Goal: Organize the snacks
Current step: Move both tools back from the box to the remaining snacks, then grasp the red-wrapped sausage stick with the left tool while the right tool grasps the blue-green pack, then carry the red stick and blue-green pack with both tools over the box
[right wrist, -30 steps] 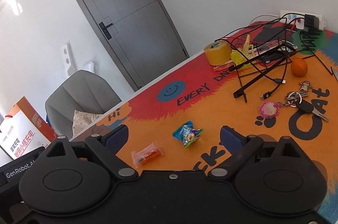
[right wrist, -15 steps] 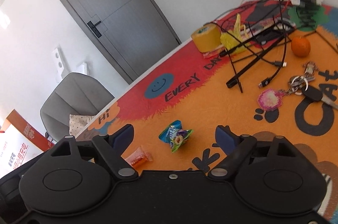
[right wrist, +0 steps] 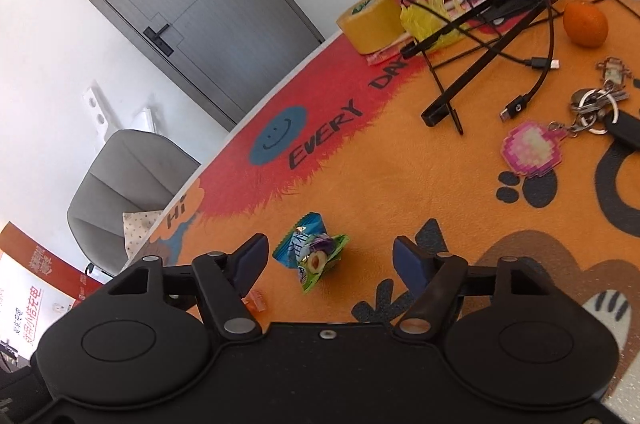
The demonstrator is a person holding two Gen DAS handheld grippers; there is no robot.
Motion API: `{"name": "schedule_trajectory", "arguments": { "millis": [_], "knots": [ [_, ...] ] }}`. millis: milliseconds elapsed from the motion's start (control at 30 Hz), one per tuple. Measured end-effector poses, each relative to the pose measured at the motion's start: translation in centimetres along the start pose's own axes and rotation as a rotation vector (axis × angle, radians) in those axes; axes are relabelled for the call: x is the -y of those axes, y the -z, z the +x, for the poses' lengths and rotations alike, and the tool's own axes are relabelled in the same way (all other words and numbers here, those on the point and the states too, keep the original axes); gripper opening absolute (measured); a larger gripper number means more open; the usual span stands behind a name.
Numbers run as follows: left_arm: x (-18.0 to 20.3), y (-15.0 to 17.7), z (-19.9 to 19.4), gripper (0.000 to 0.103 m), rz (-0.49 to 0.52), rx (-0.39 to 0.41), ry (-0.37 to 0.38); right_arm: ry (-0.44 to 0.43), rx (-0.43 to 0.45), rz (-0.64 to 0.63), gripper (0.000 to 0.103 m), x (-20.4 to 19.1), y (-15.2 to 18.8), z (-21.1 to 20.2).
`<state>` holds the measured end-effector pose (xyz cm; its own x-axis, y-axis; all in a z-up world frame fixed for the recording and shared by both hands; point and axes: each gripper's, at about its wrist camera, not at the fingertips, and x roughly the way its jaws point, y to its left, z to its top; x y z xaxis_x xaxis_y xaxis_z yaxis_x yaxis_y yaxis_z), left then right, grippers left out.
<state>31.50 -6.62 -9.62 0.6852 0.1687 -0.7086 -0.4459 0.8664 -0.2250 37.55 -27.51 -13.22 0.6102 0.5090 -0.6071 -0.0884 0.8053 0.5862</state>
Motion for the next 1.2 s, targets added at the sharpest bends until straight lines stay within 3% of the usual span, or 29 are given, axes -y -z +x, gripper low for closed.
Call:
{"name": "schedule_trajectory", "arguments": {
  "millis": [200,267,367,400,467,500,567,633,900,1200],
  "knots": [
    [-0.3,0.7,2.0,0.089,-0.023,-0.033,-0.018,0.016,-0.014,-0.022,0.068,-0.7,0.1,1.4],
    [-0.3,0.9,2.1,0.085,-0.015,-0.011,-0.027,0.011,-0.021,-0.028,0.068,-0.9,0.0,1.8],
    [-0.5,1.0,2.0,0.070,-0.009,0.004,-0.034,0.020,-0.019,-0.056,0.068,-1.5,0.1,2.3],
    [-0.5,1.1,2.0,0.058,-0.001,0.004,-0.034,0.024,-0.018,-0.063,0.068,-1.7,0.1,2.4],
    [-0.7,1.0,1.9,0.051,-0.003,0.004,-0.018,0.038,-0.013,-0.084,0.064,-2.1,0.3,2.6],
    [-0.8,1.0,1.8,0.050,-0.007,0.001,-0.012,0.045,-0.013,-0.091,0.060,-2.3,0.3,2.7],
    [-1.0,1.0,1.6,0.048,-0.017,-0.006,0.003,0.050,-0.022,-0.098,0.039,-2.5,0.5,3.0],
    [-1.2,1.0,1.3,0.047,-0.024,-0.015,0.018,0.040,-0.020,-0.089,0.034,-2.4,0.6,3.0],
    [-2.6,1.7,-1.2,0.046,-0.054,-0.007,0.051,0.034,0.025,-0.108,0.030,-3.0,1.9,0.6],
    [-3.3,1.7,-5.3,0.046,-0.049,0.064,0.083,-0.008,0.067,-0.131,0.030,-4.4,2.8,-2.6]
  ]
}}
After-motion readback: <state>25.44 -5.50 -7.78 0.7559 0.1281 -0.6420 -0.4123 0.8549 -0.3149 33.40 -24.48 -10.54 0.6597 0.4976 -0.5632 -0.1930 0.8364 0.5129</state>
